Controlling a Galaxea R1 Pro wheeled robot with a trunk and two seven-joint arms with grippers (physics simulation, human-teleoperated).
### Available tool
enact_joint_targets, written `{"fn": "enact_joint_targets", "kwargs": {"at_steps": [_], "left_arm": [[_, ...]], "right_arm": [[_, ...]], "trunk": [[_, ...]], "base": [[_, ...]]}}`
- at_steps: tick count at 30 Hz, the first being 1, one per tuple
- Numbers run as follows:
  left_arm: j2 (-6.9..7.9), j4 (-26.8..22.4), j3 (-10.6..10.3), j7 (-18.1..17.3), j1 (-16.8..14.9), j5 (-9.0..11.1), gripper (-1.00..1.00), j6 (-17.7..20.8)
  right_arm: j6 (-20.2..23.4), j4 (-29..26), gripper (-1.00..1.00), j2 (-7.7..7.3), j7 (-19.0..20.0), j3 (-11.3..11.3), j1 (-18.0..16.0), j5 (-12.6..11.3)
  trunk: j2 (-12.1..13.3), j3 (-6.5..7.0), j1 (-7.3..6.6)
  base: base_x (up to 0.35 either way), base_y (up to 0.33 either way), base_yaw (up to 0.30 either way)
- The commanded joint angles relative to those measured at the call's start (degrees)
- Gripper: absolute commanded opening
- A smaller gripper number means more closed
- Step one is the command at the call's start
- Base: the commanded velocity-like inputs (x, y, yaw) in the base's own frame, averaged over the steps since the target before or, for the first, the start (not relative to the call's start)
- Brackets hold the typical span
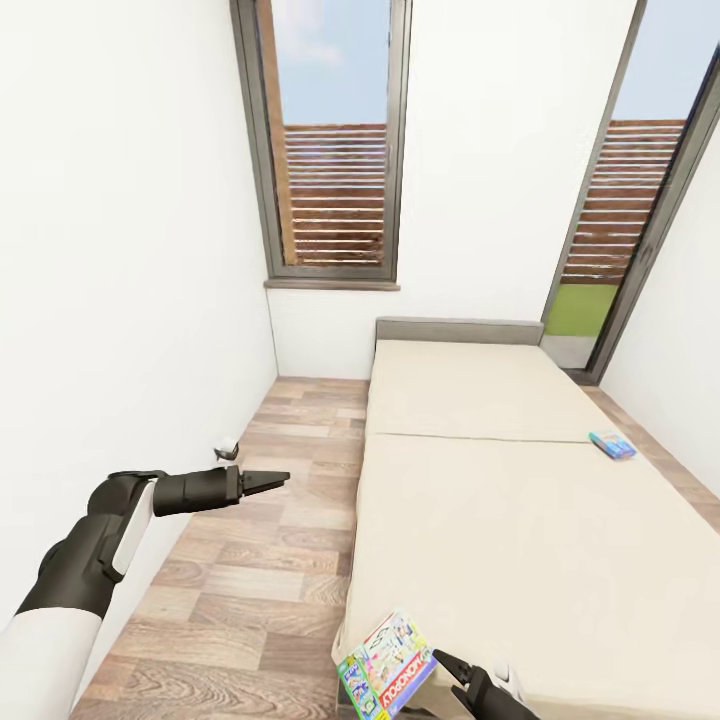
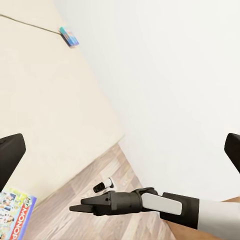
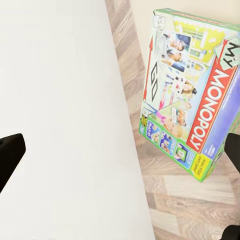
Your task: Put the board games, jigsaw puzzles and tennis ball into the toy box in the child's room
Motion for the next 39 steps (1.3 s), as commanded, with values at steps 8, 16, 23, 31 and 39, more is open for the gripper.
{"fn": "enact_joint_targets", "kwargs": {"at_steps": [8,16,23,31,39], "left_arm": [[0.00,0.00,-0.02,-0.09,-0.04,0.12,1.00,0.42],[0.05,0.00,0.01,-0.09,-0.04,0.12,1.00,0.42],[0.08,0.00,0.02,-0.09,-0.04,0.12,1.00,0.42],[0.10,0.00,0.03,-0.09,-0.04,0.12,1.00,0.42],[0.11,0.00,0.03,-0.09,-0.04,0.12,1.00,0.42]], "right_arm": [[0.49,0.01,1.00,0.03,0.10,-0.11,-0.03,-0.37],[0.49,0.01,1.00,0.08,0.10,-0.08,-0.03,-0.37],[0.49,0.01,1.00,0.09,0.10,-0.04,-0.03,-0.37],[0.49,0.01,1.00,0.09,0.10,0.02,-0.03,-0.37],[0.49,0.01,1.00,0.09,0.10,0.06,-0.03,-0.37]], "trunk": [[-3.26,-1.47,1.76],[-6.47,-2.90,3.52],[-9.27,-4.16,5.06],[-12.48,-5.59,6.82],[-15.69,-7.03,8.57]], "base": [[0.000,0.000,0.000],[0.000,0.000,0.000],[0.000,0.000,0.000],[0.000,0.000,0.000],[0.000,0.000,0.000]]}}
